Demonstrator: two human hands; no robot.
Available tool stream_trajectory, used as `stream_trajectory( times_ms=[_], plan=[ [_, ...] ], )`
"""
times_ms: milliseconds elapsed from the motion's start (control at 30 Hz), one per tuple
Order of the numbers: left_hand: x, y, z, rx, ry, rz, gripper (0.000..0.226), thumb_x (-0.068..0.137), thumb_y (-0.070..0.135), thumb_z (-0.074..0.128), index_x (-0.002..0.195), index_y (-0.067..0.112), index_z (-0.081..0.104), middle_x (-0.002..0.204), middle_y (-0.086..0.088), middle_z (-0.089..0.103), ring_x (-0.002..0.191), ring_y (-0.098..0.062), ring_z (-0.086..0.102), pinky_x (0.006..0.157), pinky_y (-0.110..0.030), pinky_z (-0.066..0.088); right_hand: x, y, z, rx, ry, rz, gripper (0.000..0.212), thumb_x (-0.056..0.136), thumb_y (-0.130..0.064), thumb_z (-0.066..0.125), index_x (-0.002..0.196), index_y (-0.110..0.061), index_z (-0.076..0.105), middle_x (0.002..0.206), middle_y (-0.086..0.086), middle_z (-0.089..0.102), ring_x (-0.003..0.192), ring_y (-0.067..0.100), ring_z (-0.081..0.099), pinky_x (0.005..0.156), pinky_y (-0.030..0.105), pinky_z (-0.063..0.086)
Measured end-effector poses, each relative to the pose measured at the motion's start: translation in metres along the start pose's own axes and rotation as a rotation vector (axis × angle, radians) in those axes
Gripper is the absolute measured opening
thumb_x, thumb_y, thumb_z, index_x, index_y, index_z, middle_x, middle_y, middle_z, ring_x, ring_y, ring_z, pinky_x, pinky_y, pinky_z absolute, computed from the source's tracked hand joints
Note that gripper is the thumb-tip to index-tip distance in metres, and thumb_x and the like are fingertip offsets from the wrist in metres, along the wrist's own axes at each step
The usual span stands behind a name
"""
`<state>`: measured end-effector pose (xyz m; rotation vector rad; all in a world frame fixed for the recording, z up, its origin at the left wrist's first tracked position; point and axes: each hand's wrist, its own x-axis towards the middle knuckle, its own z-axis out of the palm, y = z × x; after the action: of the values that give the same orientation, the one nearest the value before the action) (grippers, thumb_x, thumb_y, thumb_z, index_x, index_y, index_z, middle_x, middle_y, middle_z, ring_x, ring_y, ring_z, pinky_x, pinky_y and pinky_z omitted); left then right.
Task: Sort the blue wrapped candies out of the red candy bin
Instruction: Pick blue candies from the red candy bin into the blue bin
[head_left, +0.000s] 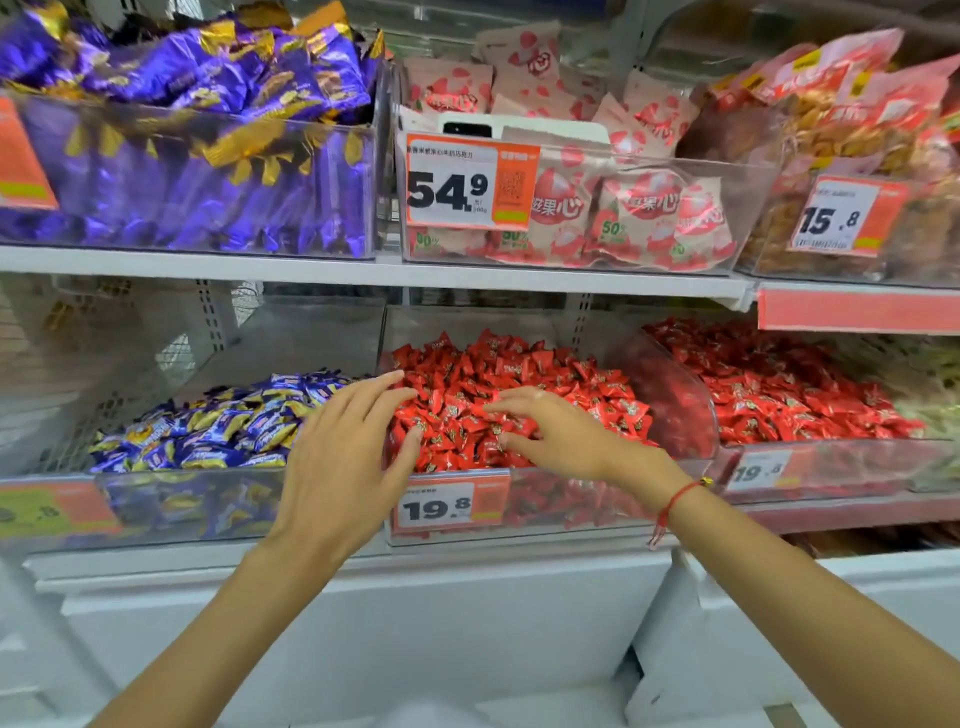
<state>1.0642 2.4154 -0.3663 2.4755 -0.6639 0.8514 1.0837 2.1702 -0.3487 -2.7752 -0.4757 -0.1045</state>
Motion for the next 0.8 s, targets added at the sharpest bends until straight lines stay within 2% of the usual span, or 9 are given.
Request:
stream_trajectory(
  times_ms=[133, 233, 333, 433, 567, 667, 800],
  plan=[
    [-0.01, 0.053, -0.015, -0.148, 0.013, -0.005, 0.018, 0.09, 0.032, 0.053, 0.101, 0.029, 0.068, 0.106, 0.017, 0.066, 0.098, -0.008, 0.057, 0.074, -0.027, 0.042, -0.069, -0.009, -0.003, 0.05, 0.294, -0.093, 0.033, 0.094, -0.026, 0.057, 0.126, -0.021, 0.062, 0.126, 0.0, 0.059, 0.117, 0.014, 0.052, 0.102, 0.028, 0.038],
    [-0.033, 0.098, -0.013, -0.266, -0.12, 0.024, 0.019, 0.089, 0.036, 0.052, 0.096, 0.03, 0.07, 0.099, 0.016, 0.069, 0.092, -0.004, 0.059, 0.073, -0.026, 0.043, -0.133, -0.009, 0.009, 0.1, 0.459, -0.05, 0.025, 0.092, -0.024, 0.057, 0.114, -0.023, 0.067, 0.109, -0.004, 0.064, 0.101, 0.011, 0.055, 0.089, 0.025, 0.042],
    [-0.058, 0.138, 0.003, -0.277, -0.357, 0.007, 0.019, 0.091, 0.042, 0.052, 0.098, 0.035, 0.068, 0.096, 0.018, 0.067, 0.093, -0.006, 0.062, 0.073, -0.027, 0.044, -0.186, 0.003, 0.032, 0.195, 0.447, 0.14, 0.017, 0.091, -0.024, 0.059, 0.103, -0.028, 0.071, 0.094, -0.013, 0.063, 0.079, 0.004, 0.055, 0.072, 0.024, 0.043],
    [-0.084, 0.159, 0.041, -0.247, -0.574, -0.055, 0.017, 0.093, 0.042, 0.051, 0.098, 0.038, 0.066, 0.091, 0.022, 0.061, 0.094, -0.006, 0.061, 0.069, -0.026, 0.038, -0.222, 0.025, 0.061, 0.188, 0.262, 0.359, 0.015, 0.092, -0.027, 0.058, 0.098, -0.034, 0.071, 0.085, -0.019, 0.063, 0.073, 0.004, 0.057, 0.069, 0.025, 0.044],
    [-0.122, 0.163, 0.11, -0.156, -0.858, -0.131, 0.023, 0.097, 0.034, 0.044, 0.106, 0.034, 0.065, 0.111, 0.011, 0.066, 0.103, -0.019, 0.062, 0.075, -0.027, 0.038, -0.269, 0.066, 0.135, 0.201, -0.095, 0.619, 0.014, 0.094, -0.03, 0.054, 0.097, -0.036, 0.067, 0.088, -0.019, 0.059, 0.077, 0.005, 0.056, 0.067, 0.021, 0.042],
    [-0.153, 0.159, 0.155, -0.136, -1.143, -0.04, 0.029, 0.099, 0.03, 0.041, 0.121, 0.032, 0.06, 0.128, 0.008, 0.06, 0.116, -0.019, 0.056, 0.093, -0.029, 0.04, -0.303, 0.084, 0.205, 0.27, -0.295, 0.752, 0.019, 0.092, -0.024, 0.053, 0.097, -0.035, 0.068, 0.096, -0.01, 0.063, 0.085, 0.009, 0.06, 0.081, 0.023, 0.048],
    [-0.196, 0.151, 0.215, -0.043, -1.34, 0.097, 0.035, 0.101, 0.025, 0.039, 0.133, 0.024, 0.051, 0.136, 0.001, 0.052, 0.125, -0.022, 0.049, 0.1, -0.032, 0.037, -0.331, 0.093, 0.275, 0.274, -0.48, 0.839, 0.027, 0.094, -0.028, 0.05, 0.119, -0.031, 0.061, 0.122, -0.007, 0.061, 0.112, 0.014, 0.057, 0.089, 0.021, 0.042]
  ],
)
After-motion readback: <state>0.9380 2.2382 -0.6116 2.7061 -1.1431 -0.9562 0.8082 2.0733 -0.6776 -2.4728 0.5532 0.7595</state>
